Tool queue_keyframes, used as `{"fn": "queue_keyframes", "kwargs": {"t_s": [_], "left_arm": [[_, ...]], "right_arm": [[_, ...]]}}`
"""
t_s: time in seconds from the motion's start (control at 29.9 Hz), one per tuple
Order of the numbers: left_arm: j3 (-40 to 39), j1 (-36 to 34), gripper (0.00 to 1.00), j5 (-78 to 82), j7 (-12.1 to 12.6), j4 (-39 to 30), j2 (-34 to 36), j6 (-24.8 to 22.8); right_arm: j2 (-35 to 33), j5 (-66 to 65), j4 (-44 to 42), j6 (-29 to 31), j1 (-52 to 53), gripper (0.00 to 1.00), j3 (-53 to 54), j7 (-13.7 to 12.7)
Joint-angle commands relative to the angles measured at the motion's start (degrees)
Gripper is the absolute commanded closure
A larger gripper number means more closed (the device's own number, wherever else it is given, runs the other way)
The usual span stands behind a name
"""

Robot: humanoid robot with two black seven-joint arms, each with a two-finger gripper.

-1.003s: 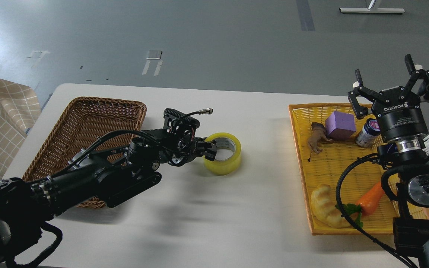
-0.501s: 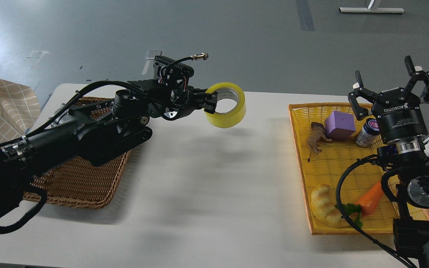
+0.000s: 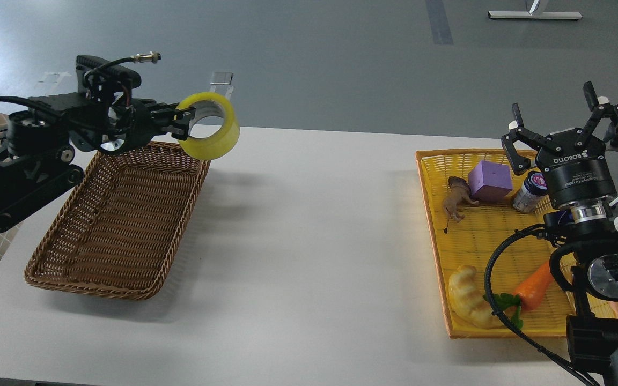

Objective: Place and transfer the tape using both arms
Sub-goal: 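Carry the tape roll over the wicker basket and lower it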

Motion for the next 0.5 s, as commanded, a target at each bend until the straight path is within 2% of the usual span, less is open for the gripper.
{"fn": "queue_keyframes", "kwargs": {"t_s": [0.0,0.1,0.23,0.47], "left_arm": [[0.0,3.7,1.00,0.0,-1.1,-2.3,4.8,0.1],[0.0,6.4,1.00,0.0,-1.2,-2.3,6.2,0.2],[0.1,10.3,1.00,0.0,-1.4,-2.3,7.1,3.2],[0.1,13.3,1.00,0.0,-1.4,-1.8,7.1,4.1]], "right_arm": [[0.0,0.0,0.1,0.0,0.1,0.00,-0.1,0.0],[0.0,0.0,0.1,0.0,0.1,0.00,-0.1,0.0],[0.0,0.0,0.1,0.0,0.1,0.00,-0.1,0.0],[0.0,-0.1,0.0,0.0,0.0,0.00,-0.1,0.0]]}}
